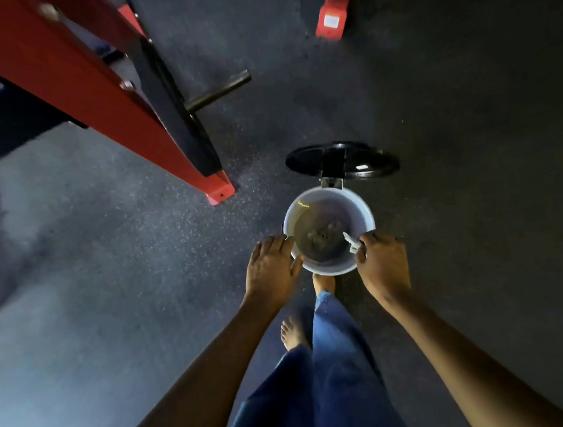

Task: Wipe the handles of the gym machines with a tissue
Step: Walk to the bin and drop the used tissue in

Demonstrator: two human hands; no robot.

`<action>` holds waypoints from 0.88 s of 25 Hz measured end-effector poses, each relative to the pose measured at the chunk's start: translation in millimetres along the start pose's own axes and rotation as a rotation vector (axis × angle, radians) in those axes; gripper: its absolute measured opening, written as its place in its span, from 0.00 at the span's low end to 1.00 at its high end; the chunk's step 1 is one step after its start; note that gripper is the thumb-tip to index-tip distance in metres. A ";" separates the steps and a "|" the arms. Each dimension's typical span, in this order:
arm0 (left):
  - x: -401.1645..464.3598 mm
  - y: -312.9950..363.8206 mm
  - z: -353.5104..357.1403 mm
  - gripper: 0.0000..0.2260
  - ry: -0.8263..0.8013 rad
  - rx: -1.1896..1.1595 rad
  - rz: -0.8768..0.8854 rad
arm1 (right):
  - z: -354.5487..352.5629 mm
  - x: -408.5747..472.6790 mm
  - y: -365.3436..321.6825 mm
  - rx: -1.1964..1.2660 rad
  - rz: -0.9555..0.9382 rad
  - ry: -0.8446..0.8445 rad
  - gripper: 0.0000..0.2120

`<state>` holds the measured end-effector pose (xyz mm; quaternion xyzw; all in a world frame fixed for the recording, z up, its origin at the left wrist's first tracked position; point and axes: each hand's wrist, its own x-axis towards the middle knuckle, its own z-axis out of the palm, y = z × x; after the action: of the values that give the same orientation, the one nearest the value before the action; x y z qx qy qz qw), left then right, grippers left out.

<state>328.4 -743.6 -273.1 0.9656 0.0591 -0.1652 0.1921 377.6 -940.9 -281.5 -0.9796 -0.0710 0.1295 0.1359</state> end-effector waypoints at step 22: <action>98.9 -59.2 190.2 0.19 -0.152 0.062 0.024 | 212.8 115.6 51.0 0.025 0.152 -0.250 0.11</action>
<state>354.4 -758.5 -493.5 0.9564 0.0273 -0.2375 0.1678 435.3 -916.5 -521.0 -0.9567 -0.0111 0.2613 0.1282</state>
